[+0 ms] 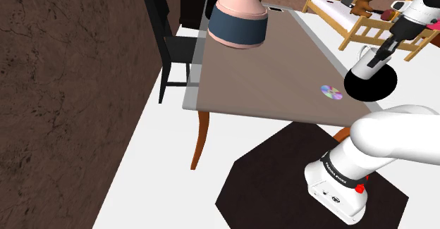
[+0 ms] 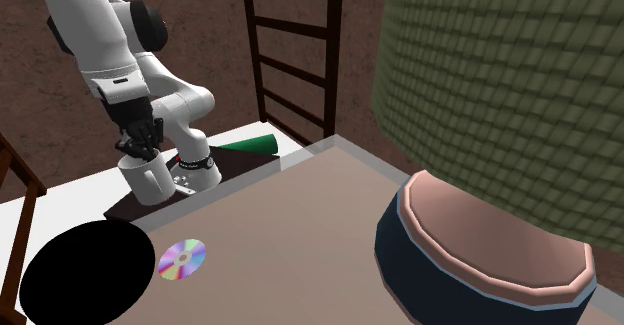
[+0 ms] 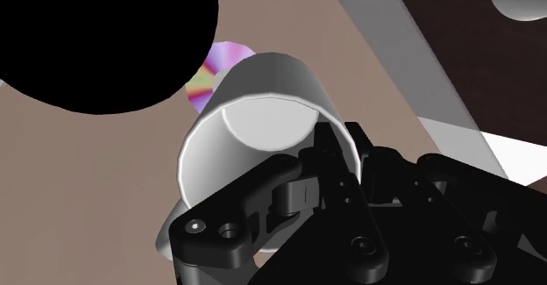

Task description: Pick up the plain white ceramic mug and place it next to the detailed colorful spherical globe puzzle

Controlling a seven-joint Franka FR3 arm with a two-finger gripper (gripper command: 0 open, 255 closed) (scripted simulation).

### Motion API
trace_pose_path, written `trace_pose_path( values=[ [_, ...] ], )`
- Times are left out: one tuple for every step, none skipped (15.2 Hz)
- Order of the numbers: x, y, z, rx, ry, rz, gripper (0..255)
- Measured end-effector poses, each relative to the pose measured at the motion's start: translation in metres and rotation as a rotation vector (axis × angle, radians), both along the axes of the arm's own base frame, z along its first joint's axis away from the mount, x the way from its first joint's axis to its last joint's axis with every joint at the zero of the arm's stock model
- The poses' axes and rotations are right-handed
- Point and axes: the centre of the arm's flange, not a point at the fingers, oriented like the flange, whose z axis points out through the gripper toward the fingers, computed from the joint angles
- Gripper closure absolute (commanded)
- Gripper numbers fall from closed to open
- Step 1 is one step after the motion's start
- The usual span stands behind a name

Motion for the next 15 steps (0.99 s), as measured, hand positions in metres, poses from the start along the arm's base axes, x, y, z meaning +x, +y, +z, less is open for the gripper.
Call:
trace_pose_path(
  values=[
    [0.0, 0.001, -0.005, 0.0, 0.0, 0.0, 255],
    [0.0, 0.001, -0.01, 0.0, 0.0, 0.0, 255],
    [0.001, 0.001, -0.015, 0.0, 0.0, 0.0, 255],
    [0.001, 0.0, -0.021, 0.0, 0.0, 0.0, 255],
    [0.0, 0.001, -0.026, 0.0, 0.0, 0.0, 255],
    [0.001, 0.001, -0.032, 0.0, 0.0, 0.0, 255],
    [0.001, 0.001, -0.038, 0.0, 0.0, 0.0, 255],
    [0.001, 0.001, -0.043, 0.0, 0.0, 0.0, 255],
    [0.001, 0.0, -0.047, 0.0, 0.0, 0.0, 255],
    [0.001, 0.0, -0.052, 0.0, 0.0, 0.0, 255],
    [0.001, 0.001, -0.057, 0.0, 0.0, 0.0, 255],
    [0.001, 0.001, -0.063, 0.0, 0.0, 0.0, 255],
    [0.0, 0.001, -0.069, 0.0, 0.0, 0.0, 255],
    [-0.001, 0.001, -0.074, 0.0, 0.0, 0.0, 255],
    [-0.001, 0.0, -0.08, 0.0, 0.0, 0.0, 255]
  ],
)
